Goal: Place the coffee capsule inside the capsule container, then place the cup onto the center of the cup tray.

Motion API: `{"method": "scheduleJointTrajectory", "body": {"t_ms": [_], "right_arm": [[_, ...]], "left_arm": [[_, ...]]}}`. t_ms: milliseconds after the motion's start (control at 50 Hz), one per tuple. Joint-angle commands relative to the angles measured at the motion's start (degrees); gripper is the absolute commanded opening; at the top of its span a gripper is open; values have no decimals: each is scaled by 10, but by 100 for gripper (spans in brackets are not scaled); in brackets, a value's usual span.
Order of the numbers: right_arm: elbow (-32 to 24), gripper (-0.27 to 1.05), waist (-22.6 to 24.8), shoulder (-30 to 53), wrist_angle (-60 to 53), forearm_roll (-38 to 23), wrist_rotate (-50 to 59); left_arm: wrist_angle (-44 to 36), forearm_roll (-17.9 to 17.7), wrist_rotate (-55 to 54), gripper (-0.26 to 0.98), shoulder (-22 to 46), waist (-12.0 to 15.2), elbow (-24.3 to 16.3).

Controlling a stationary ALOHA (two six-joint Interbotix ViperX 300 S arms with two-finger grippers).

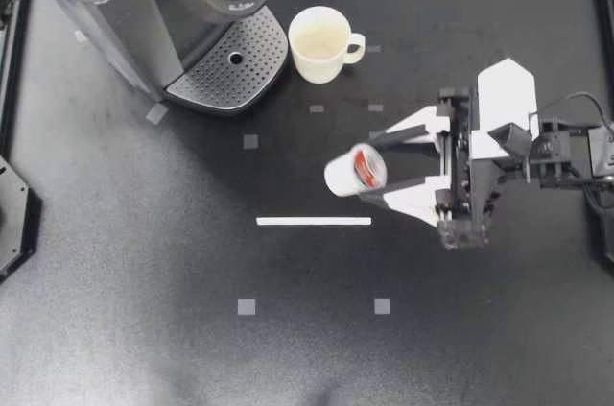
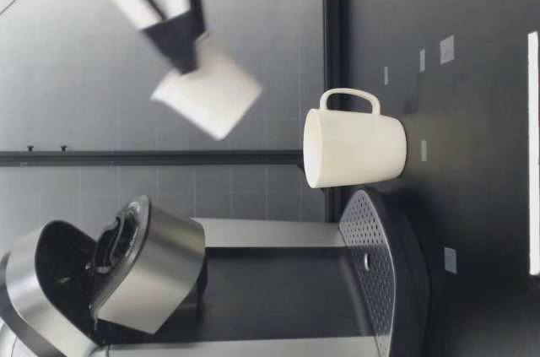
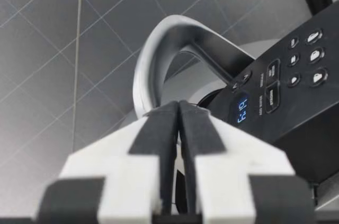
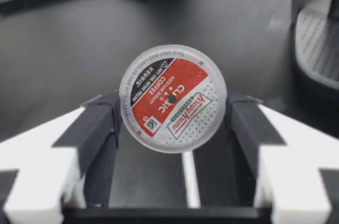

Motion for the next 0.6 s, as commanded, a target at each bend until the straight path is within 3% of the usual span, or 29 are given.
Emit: {"method": "scheduleJointTrajectory", "body": {"t_ms": [0, 320, 580], "right_arm": [[-26, 48, -21, -14, -15, -5, -7], [-111, 48, -109, -7, -32, -7, -105], [-186, 49, -160, 21, 4, -8, -149]], "left_arm": [[-4, 3, -10, 11, -13, 13, -5], [-127, 9, -107, 11, -68, 13, 14], [-146, 10, -120, 11, -99, 13, 32]]}}
